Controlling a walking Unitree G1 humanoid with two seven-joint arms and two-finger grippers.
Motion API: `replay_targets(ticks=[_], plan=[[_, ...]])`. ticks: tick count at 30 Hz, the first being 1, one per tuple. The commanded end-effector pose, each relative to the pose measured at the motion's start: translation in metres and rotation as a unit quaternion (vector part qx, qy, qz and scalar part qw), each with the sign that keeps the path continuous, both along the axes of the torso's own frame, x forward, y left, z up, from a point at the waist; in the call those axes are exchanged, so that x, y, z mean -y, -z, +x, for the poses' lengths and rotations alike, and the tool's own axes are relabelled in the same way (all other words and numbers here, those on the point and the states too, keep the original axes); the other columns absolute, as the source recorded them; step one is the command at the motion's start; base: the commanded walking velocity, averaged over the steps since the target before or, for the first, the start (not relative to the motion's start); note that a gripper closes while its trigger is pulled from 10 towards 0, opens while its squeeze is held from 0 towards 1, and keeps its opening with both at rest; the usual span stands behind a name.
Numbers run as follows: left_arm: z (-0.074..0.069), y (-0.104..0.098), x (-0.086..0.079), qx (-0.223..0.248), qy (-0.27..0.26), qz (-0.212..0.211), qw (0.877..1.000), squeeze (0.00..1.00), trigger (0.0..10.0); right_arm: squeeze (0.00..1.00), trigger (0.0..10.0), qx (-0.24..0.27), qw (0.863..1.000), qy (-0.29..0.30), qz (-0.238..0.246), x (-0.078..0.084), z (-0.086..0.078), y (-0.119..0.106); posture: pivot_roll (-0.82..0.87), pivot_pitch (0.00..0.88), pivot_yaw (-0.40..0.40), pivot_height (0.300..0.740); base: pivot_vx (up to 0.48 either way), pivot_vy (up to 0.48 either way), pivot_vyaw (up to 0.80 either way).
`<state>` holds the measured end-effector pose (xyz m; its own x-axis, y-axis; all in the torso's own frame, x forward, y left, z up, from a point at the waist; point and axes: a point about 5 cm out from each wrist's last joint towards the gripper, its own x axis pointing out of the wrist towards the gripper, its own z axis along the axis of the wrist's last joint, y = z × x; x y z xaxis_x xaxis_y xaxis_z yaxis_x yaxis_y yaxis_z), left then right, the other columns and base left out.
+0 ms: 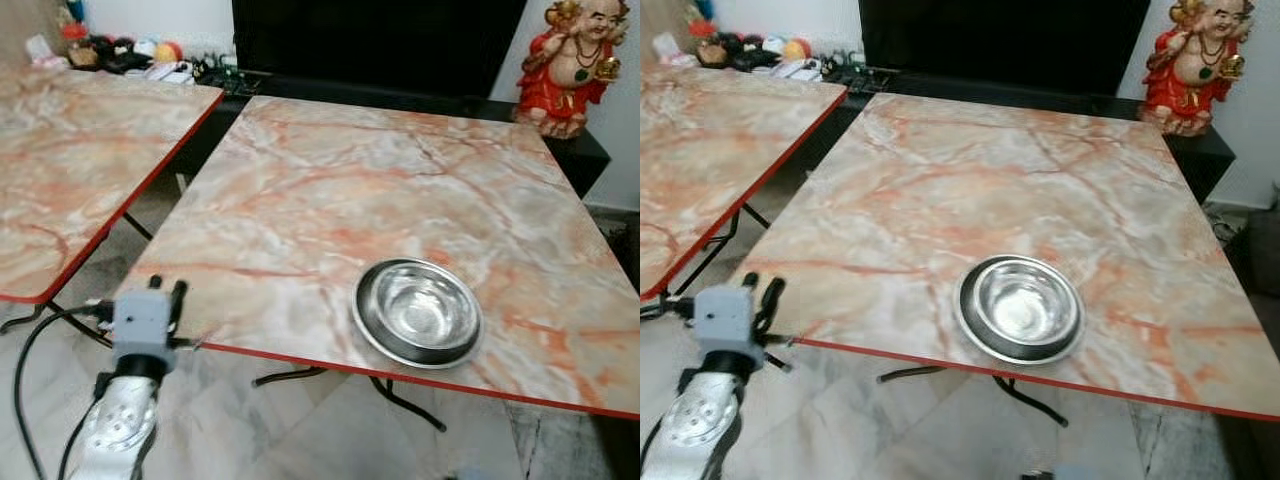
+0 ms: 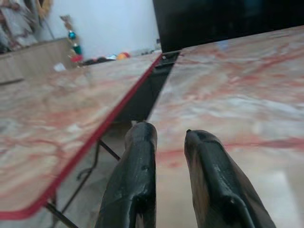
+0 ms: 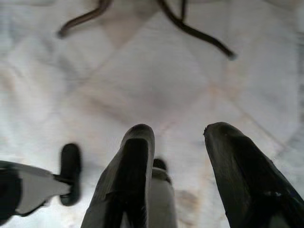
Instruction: Setting the table
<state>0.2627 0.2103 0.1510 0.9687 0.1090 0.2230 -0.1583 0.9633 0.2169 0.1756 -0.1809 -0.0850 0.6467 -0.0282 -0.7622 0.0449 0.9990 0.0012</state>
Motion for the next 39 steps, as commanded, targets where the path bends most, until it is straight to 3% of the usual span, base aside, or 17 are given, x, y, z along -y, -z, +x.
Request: replay_targets(ticks=[1,39], plan=[[-0.0006,-0.0022,0.0051,0.003,0.007,0.002,1.000,0.00,10.0,0.00,10.0,-0.012,1.000,0.005,-0.009,0.0095,-0.0074,0.0023,0.11,0.118,-0.031,0.740,0.000,0.480,0.00],[-0.0018,-0.0079,0.0011,0.009,-0.002,0.004,1.000,0.00,10.0,0.00,10.0,-0.035,0.999,-0.007,0.000,0.0024,-0.0117,0.0062,0.14,0.135,-0.039,0.740,0.000,0.480,0.00]])
